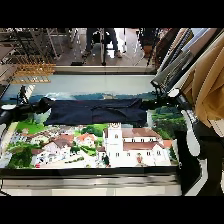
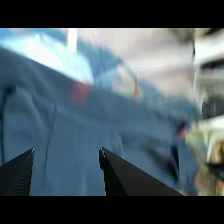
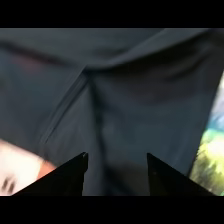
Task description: Fold the clothes and pants, and hang the long-sleeved shirts on hangers.
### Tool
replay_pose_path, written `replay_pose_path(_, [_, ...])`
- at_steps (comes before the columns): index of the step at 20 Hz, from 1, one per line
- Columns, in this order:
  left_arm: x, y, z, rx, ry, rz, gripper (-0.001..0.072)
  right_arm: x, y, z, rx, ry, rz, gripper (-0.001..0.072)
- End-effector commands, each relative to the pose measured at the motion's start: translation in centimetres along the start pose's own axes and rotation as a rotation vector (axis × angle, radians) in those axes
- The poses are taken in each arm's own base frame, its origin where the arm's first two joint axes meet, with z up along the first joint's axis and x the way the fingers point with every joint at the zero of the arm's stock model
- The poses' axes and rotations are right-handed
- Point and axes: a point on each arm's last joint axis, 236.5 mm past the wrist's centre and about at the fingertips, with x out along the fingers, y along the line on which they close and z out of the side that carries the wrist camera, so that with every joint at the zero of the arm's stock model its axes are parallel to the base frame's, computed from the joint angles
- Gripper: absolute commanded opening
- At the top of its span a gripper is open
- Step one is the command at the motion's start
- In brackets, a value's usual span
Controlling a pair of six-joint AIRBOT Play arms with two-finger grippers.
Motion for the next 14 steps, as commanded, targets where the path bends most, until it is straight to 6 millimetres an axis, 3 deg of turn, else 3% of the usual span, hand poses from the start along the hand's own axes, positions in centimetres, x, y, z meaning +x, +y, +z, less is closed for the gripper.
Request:
replay_pose_path(1, [-2.3, -0.3, -4.6, 0.059, 0.22, -0.006, 0.043, -2.0, 3.9, -5.9, 0.053, 0.267, 0.141, 0.0422])
replay_pose_path(2, [-2.9, 0.2, -5.9, 0.044, 0.278, 0.023, 0.0399, -2.6, 4.6, -6.5, 0.103, 0.301, 0.154, 0.0421])
replay_pose_path(5, [-4.1, 2.4, -8.3, 0.004, 0.389, 0.131, 0.0399, -3.0, 5.3, -6.9, 0.275, 0.337, 0.127, 0.0385])
replay_pose_path(8, [-4.2, 2.4, -8.5, -0.016, 0.396, 0.134, 0.0398, -0.5, 3.9, -6.6, 0.4, 0.295, 0.029, 0.0385])
replay_pose_path(12, [-4.2, 2.3, -8.8, -0.019, 0.406, 0.131, 0.0398, 3.2, 3.4, -9.9, 0.463, 0.354, -0.073, 0.0383])
replay_pose_path(14, [-4.2, 2.3, -8.8, -0.019, 0.406, 0.131, 0.0398, 4.7, 2.7, -8.6, 0.486, 0.277, -0.117, 0.0383])
